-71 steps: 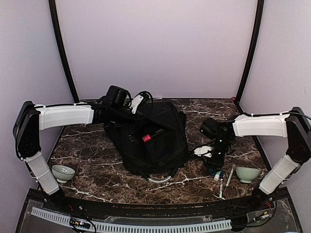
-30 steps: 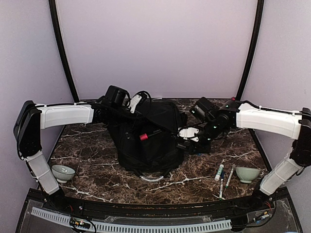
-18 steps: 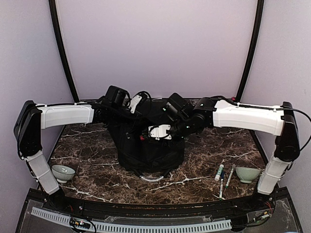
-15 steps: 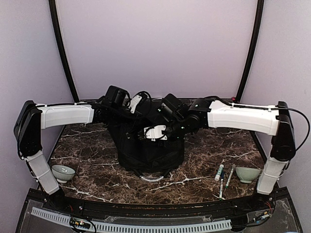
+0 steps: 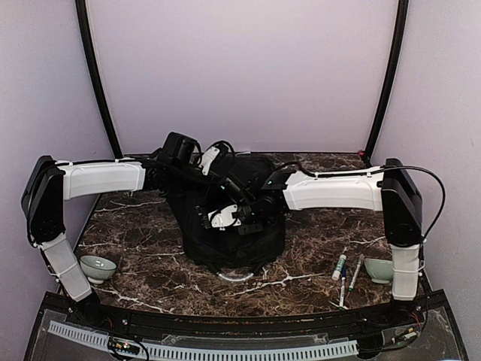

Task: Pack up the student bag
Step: Place the pen in the lower front pocket of the bag.

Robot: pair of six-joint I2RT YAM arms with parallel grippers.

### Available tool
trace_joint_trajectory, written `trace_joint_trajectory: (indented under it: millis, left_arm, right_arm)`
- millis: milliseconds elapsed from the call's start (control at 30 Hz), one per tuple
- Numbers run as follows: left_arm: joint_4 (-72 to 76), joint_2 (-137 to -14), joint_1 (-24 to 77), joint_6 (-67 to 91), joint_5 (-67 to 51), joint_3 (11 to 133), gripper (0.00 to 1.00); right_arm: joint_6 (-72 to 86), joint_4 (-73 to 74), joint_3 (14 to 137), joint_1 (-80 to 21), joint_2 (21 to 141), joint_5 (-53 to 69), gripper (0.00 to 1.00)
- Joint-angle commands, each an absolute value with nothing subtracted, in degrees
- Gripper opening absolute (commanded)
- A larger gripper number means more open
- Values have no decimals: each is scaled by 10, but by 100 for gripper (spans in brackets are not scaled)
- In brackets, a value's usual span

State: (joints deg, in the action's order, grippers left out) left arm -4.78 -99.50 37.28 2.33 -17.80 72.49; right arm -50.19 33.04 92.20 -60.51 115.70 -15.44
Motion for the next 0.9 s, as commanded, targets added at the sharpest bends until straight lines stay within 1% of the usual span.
trace_joint_trajectory:
  millis: [0, 133, 267, 367, 500, 633, 667, 700, 800, 833, 867]
  left_arm:
    - [-16, -983, 374, 39, -220, 752, 0]
    - [-16, -982, 374, 41, -227, 754, 0]
    - [-16, -982, 374, 42, -230, 754, 0]
    - [-16, -984, 375, 44, -235, 755, 0]
    - [-17, -986, 375, 45, -239, 757, 0]
    - [-27, -987, 375, 37, -231, 763, 0]
    - [-36, -988, 375, 34, -222, 769, 3]
    - [-53, -988, 374, 26, -205, 779, 12]
    - [-106, -968, 375, 11, -114, 805, 51]
    - [-108, -949, 375, 10, -85, 800, 62]
    - [-106, -930, 374, 7, -68, 792, 69]
  right_arm:
    - [-555, 256, 934, -606, 1195, -234, 8]
    - [-589, 194, 937, -591, 1226, -292, 9]
    - [-625, 98, 927, -575, 1239, -350, 11]
    - [-666, -13, 895, -566, 1235, -384, 15]
    - [-713, -119, 846, -560, 1236, -415, 22]
    - [-723, -164, 806, -557, 1238, -425, 29]
    - [-721, -168, 798, -557, 1236, -425, 30]
    - [-717, -167, 794, -557, 1232, -423, 31]
    - [-701, -150, 785, -557, 1217, -413, 32]
    - [-695, -147, 780, -557, 1210, -408, 32]
    - [-690, -143, 777, -557, 1204, -402, 33]
